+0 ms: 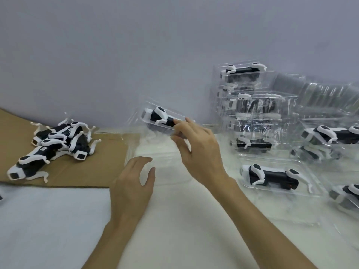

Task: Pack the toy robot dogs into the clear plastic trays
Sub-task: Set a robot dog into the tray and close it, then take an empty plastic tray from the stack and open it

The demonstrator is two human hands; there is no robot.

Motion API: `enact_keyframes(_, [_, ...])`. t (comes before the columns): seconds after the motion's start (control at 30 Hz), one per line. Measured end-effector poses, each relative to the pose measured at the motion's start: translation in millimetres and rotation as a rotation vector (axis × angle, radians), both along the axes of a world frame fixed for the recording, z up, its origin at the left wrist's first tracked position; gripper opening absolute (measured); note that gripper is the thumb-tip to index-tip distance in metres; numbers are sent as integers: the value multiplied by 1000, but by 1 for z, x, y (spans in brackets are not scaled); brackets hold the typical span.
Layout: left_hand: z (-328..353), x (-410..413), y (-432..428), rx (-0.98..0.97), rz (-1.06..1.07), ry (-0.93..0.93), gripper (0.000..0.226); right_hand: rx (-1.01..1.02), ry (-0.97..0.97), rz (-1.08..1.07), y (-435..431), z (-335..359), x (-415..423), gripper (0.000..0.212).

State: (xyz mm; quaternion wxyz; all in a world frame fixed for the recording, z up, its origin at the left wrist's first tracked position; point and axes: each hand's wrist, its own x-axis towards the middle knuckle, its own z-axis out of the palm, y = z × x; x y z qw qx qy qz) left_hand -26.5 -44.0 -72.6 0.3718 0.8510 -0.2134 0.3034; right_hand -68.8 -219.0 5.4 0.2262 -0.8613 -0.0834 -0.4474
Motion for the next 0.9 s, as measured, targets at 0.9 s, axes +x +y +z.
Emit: enact_keyframes(0.9, [6, -3, 1, -184, 23, -106, 21, -370, 1099, -547, -74, 8, 125, 40])
